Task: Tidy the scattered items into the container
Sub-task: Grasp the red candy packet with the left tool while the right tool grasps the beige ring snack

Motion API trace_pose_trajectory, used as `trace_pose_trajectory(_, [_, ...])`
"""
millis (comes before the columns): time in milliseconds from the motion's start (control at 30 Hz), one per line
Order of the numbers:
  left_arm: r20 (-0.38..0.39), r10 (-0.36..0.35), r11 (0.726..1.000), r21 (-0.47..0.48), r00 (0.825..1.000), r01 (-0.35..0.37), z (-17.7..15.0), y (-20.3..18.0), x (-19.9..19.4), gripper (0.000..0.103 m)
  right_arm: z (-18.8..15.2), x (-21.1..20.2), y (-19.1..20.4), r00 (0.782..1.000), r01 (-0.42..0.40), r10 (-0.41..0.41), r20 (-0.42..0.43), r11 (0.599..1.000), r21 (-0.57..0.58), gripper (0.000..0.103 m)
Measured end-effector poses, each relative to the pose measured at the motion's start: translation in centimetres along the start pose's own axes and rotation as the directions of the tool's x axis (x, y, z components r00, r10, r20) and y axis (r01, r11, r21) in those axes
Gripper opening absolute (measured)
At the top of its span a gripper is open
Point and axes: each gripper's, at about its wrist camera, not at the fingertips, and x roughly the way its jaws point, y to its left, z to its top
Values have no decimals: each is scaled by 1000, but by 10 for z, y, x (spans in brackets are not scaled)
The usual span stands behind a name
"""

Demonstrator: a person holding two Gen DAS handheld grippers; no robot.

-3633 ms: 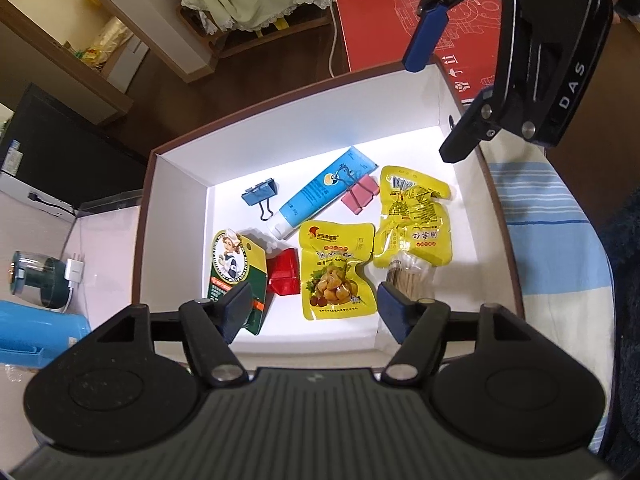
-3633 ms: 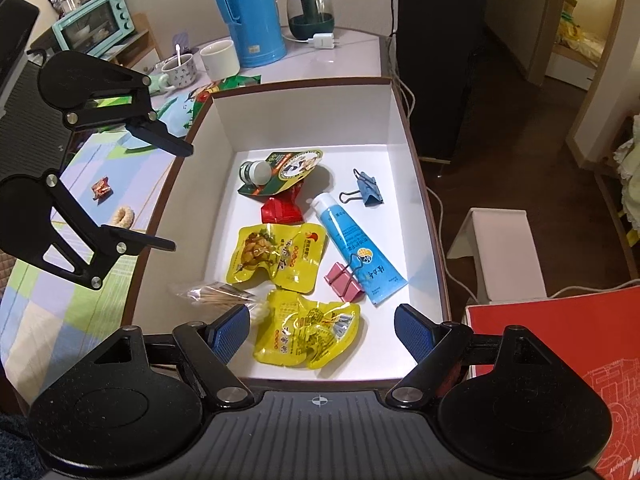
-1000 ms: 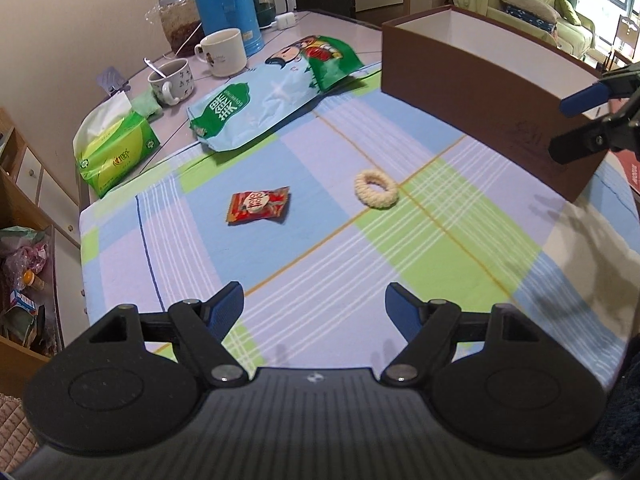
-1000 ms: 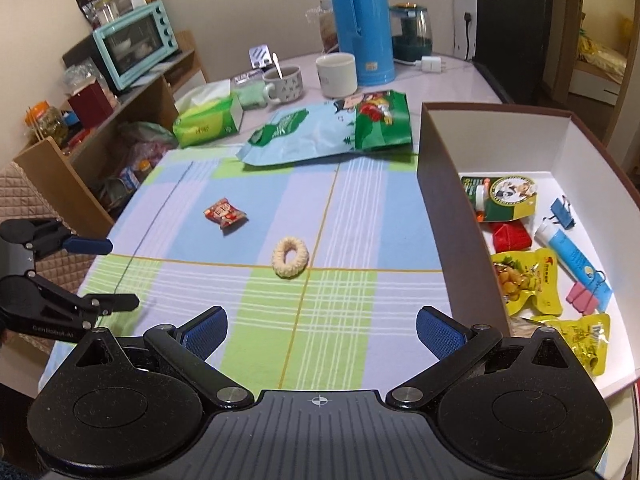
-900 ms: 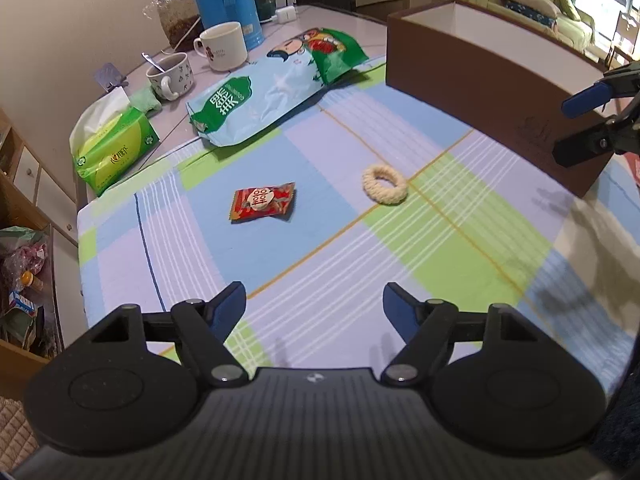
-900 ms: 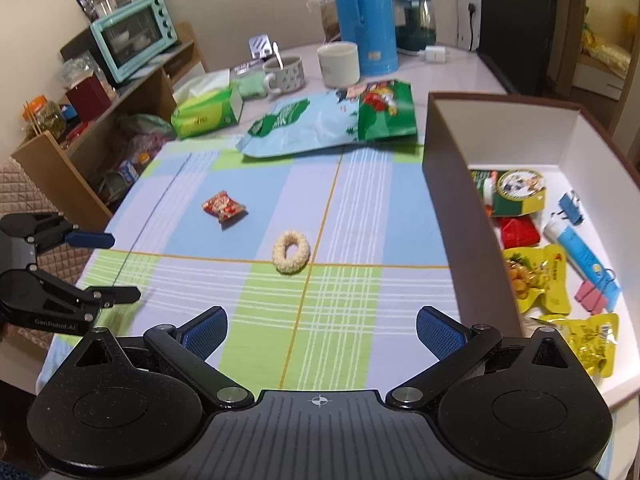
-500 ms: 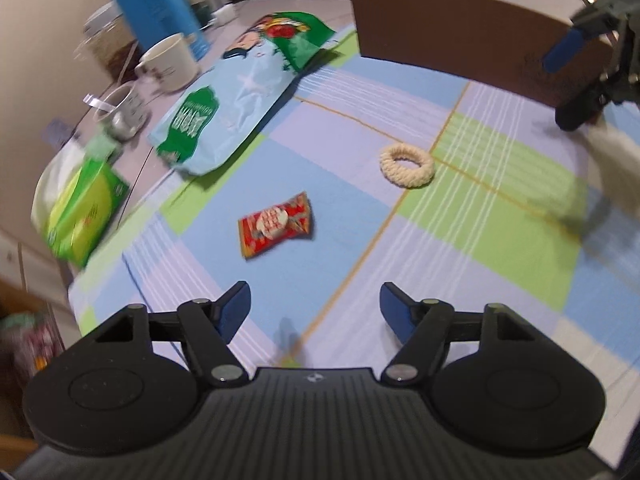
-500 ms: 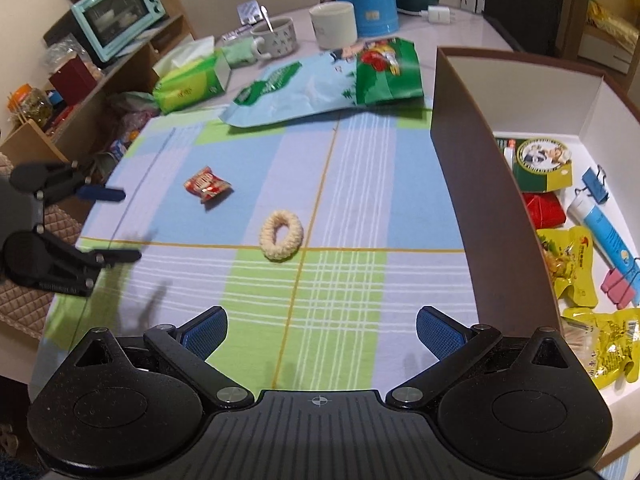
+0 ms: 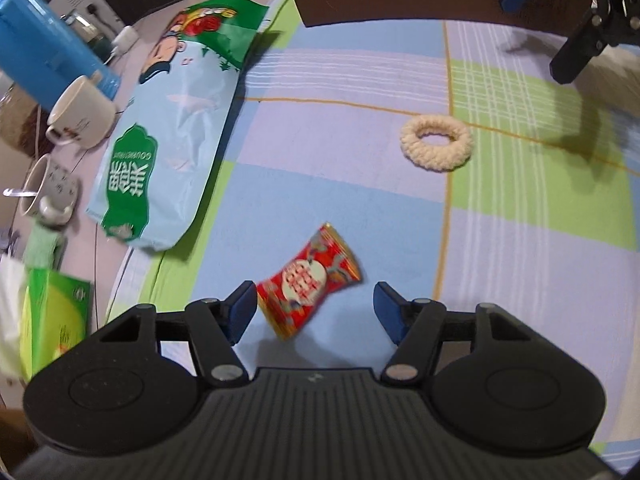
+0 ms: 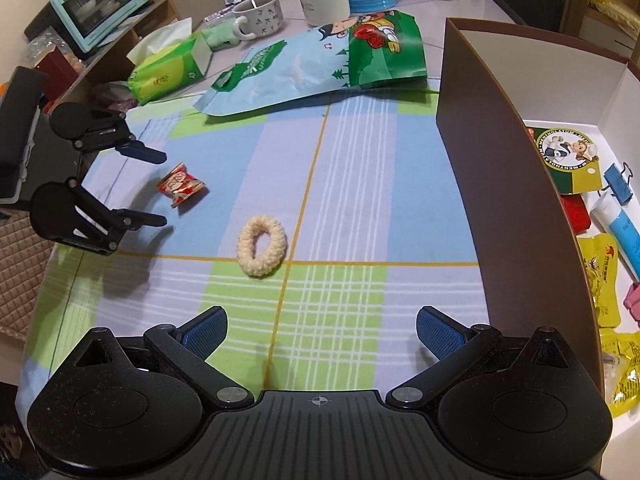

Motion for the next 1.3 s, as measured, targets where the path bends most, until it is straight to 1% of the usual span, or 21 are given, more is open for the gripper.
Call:
trace_pose_trajectory(200, [38, -95, 994, 56, 995, 93, 1, 14, 11, 58, 8, 11, -4, 1000, 3, -3, -11, 1000, 3, 103])
trace_pose_trajectory(267, [37, -134, 990, 46, 990, 133, 1, 18, 12, 50, 11, 15, -3, 1000, -1, 1, -6, 1000, -2, 103])
trace_pose_trajectory(333, [37, -169, 985, 24, 985, 168, -1, 18, 11, 32, 14, 18, -2, 1000, -8, 8, 2, 1000, -8, 103])
trace_pose_trajectory(367, [36, -183, 983, 12, 982, 183, -3, 17, 10, 28, 16, 20, -1, 1000, -11, 11, 6, 1000, -11, 103])
trace_pose_trajectory(400, [35, -189, 982, 1, 981, 189, -5, 15, 9, 26, 18, 21, -1, 1000, -14, 14, 10, 1000, -16, 103])
trace_pose_trajectory(533, [22, -178, 982, -66, 984, 179, -17, 5, 1, 26, 24, 31, 8, 999, -32, 33, 17, 998, -58, 103])
trace_pose_trajectory(667, [17, -168, 971, -172, 986, 169, -29, -5, -8, 26, 29, 41, 23, 997, -72, 75, 22, 989, -130, 103])
trace_pose_trajectory(733, [13, -156, 963, -220, 988, 155, -34, -11, -13, 25, 29, 48, 32, 997, -72, 76, 22, 982, -173, 103])
trace_pose_trajectory(833, [9, -134, 948, -291, 991, 131, -40, -18, -18, 25, 27, 57, 41, 998, -45, 54, 31, 972, -232, 102])
trace_pose_trajectory(867, [7, -127, 941, -314, 992, 123, -42, -20, -20, 25, 27, 60, 44, 998, -36, 46, 33, 967, -252, 96])
trace_pose_trajectory(900, [5, -120, 934, -338, 993, 115, -44, -22, -21, 25, 26, 64, 46, 999, -35, 44, 27, 963, -268, 80])
trace_pose_trajectory(933, [3, -113, 927, -361, 994, 106, -46, -24, -23, 24, 26, 67, 48, 999, -36, 43, 21, 959, -282, 75])
trace_pose_trajectory(1000, [-1, -98, 910, -406, 995, 89, -50, -28, -27, 24, 25, 73, 49, 999, -30, 36, 16, 957, -288, 74])
trace_pose_trajectory(1100, [-8, -79, 885, -461, 997, 66, -53, -33, -31, 24, 21, 79, 51, 999, 4, 10, 43, 946, -325, 74])
trace_pose_trajectory(1133, [-5, -77, 881, -469, 997, 66, -52, -37, -33, 24, 18, 80, 53, 999, 18, 0, 52, 936, -352, 61])
trace_pose_trajectory(1167, [-2, -75, 877, -477, 997, 65, -51, -40, -36, 24, 16, 79, 55, 998, 14, 8, 56, 926, -377, 47])
trace_pose_trajectory(1200, [1, -74, 873, -484, 997, 65, -49, -43, -38, 24, 13, 78, 57, 998, 6, 20, 60, 916, -402, 31])
trace_pose_trajectory(1267, [7, -70, 864, -499, 998, 64, -47, -50, -42, 24, 10, 76, 63, 999, 7, 12, 41, 903, -429, 20])
trace_pose_trajectory(1300, [10, -68, 860, -507, 998, 64, -45, -53, -44, 23, 8, 75, 64, 1000, 1, 12, 28, 904, -428, 19])
